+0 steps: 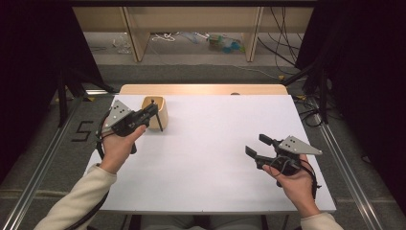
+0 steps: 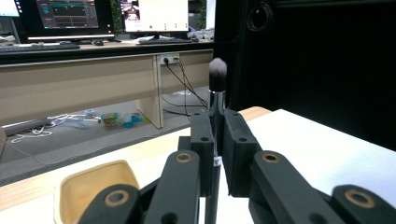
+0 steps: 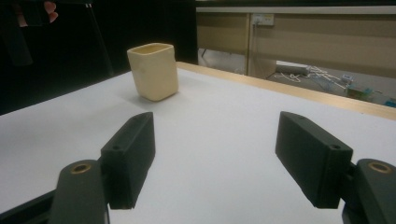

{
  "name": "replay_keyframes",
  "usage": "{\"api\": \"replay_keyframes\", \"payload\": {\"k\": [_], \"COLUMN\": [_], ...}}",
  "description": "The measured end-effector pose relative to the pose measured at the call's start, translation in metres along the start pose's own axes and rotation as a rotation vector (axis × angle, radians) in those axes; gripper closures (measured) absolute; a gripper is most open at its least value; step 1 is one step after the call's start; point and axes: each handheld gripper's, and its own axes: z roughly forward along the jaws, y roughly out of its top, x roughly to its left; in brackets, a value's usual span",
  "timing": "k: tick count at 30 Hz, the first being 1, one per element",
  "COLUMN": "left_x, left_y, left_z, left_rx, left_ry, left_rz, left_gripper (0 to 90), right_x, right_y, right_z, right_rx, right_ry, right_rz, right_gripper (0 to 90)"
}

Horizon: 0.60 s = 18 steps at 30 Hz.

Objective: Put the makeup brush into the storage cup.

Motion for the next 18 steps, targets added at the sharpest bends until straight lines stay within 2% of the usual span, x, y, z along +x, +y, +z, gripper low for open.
{"api": "replay_keyframes", "payload": {"k": [7, 11, 15, 16, 18], "left_x": [0.0041, 0.0057, 0.0072, 0.0078, 0.0088], "left_y": [0.0004, 0.0008, 0.0011, 0.0011, 0.0012], "left_z": [-0.0007, -0.0013, -0.0014, -0.0015, -0.0017], "left_rx": [-0.002, -0.004, -0.006, -0.006, -0.006], "left_ry": [0.01, 0.017, 0.02, 0.021, 0.024], "left_rz": [-0.004, -0.005, -0.009, -0.007, -0.007], "left_gripper": [84.0, 83.9, 83.9, 83.9, 84.0], "right_x": [0.0004, 0.001, 0.0009, 0.0001, -0.0004], "right_y": [-0.0009, -0.0012, -0.0017, -0.0012, -0.0017], "right_z": [-0.0001, 0.0006, 0.0016, -0.0003, 0.0], "right_rx": [0.007, 0.007, -0.005, 0.016, 0.013], "right_ry": [-0.001, 0.013, 0.01, -0.001, -0.007], "right_rz": [-0.005, -0.004, -0.003, -0.011, -0.014], "right_gripper": [29.6, 29.5, 29.6, 29.6, 29.6]}}
